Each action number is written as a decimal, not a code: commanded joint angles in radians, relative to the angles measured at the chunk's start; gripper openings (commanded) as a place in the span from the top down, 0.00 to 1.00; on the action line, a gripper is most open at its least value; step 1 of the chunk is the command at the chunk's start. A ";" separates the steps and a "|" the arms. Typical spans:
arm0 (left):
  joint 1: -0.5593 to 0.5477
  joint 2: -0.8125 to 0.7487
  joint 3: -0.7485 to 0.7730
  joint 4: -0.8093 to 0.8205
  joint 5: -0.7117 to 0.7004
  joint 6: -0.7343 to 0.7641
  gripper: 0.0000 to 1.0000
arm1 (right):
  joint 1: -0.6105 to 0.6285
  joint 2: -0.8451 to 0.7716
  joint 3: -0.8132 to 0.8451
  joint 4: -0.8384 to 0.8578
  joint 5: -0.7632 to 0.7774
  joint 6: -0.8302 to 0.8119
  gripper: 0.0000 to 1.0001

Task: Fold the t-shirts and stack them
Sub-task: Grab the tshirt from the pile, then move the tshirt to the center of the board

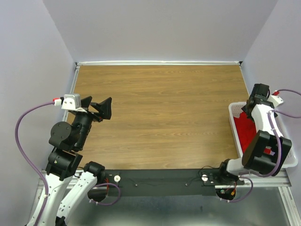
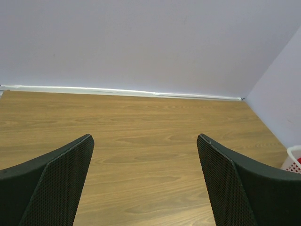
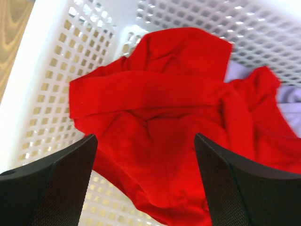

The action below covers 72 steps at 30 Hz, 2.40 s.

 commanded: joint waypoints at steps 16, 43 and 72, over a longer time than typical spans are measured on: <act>-0.005 -0.002 -0.022 -0.042 0.050 -0.057 0.02 | -0.089 -0.042 -0.116 0.076 -0.172 -0.007 0.69; -0.005 0.050 0.033 -0.025 0.073 -0.059 0.02 | 0.204 -0.205 0.600 -0.067 -0.635 -0.090 0.99; -0.005 -0.082 0.071 -0.169 0.028 -0.016 0.02 | 1.211 0.445 0.708 0.119 -0.216 -0.031 0.30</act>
